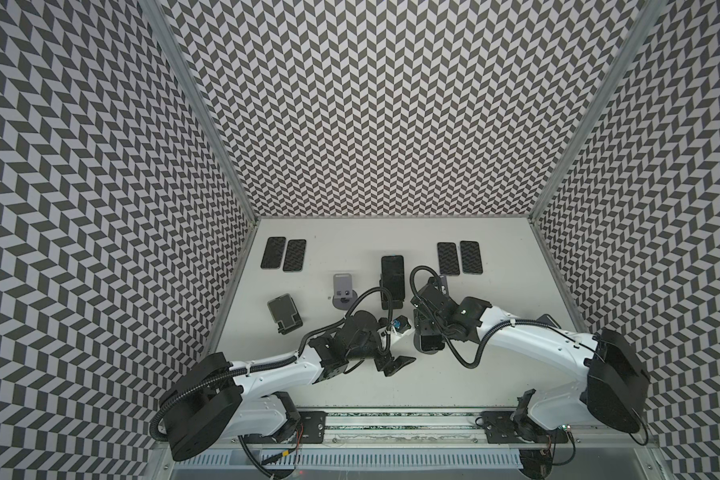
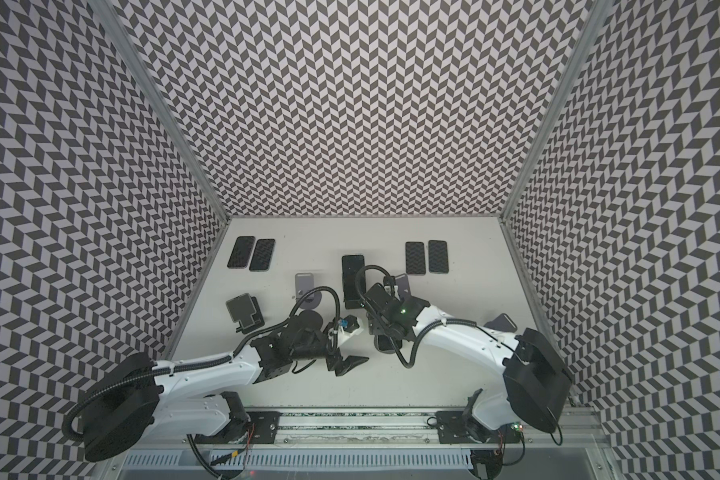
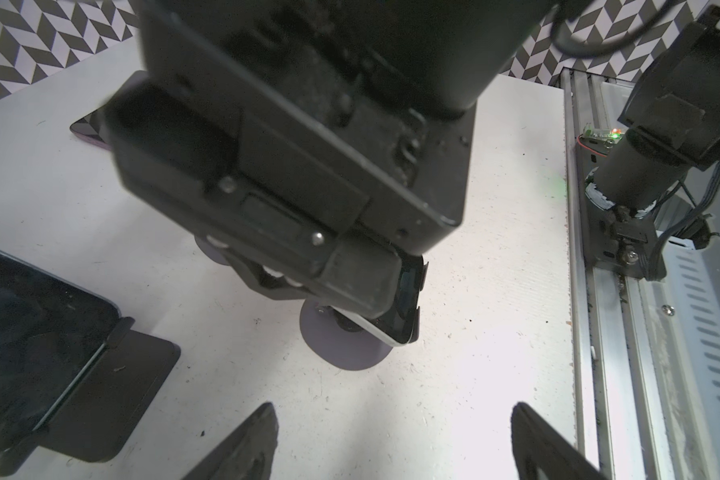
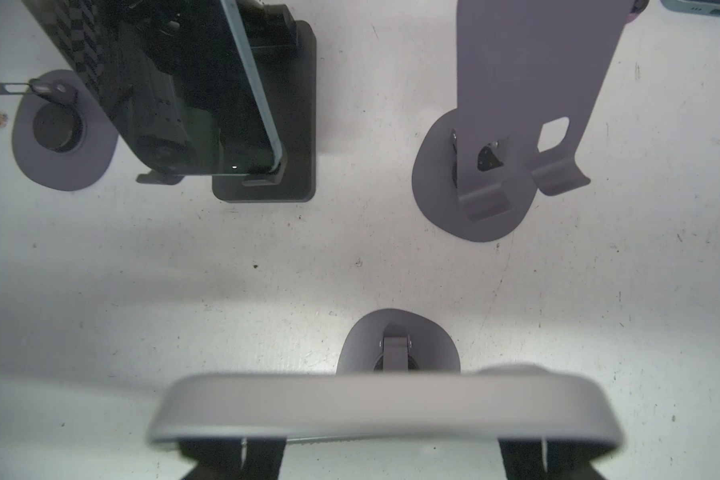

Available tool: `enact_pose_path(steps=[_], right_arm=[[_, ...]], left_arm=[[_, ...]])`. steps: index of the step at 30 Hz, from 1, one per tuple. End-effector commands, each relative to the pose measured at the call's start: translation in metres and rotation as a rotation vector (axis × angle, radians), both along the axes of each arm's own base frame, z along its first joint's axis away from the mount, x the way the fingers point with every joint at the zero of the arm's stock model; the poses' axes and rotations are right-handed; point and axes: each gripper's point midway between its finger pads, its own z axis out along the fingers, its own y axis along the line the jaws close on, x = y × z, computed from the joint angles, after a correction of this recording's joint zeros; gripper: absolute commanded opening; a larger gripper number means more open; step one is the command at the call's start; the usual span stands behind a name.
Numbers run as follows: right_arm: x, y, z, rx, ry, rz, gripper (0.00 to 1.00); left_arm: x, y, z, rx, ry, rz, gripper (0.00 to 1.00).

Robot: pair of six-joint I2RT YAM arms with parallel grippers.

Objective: Remove the phone from the phone stand

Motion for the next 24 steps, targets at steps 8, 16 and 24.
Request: enact_pose_path(steps=[8, 16, 24], right_arm=[[0.008, -0.001, 0.015, 0.025, -0.050, -0.034, 0.75], [0.009, -0.001, 0.017, 0.009, -0.060, -0.009, 0.74], [0.009, 0.001, 0.020, 0.027, -0.069, 0.005, 0.74]], left_arm=[[-0.002, -0.007, 0.003, -0.007, 0.001, -0.031, 0.88], [0.000, -0.011, 0.002, -0.004, 0.003, -0.032, 0.88], [0.003, -0.014, 0.001, -0.004, -0.007, -0.032, 0.88]])
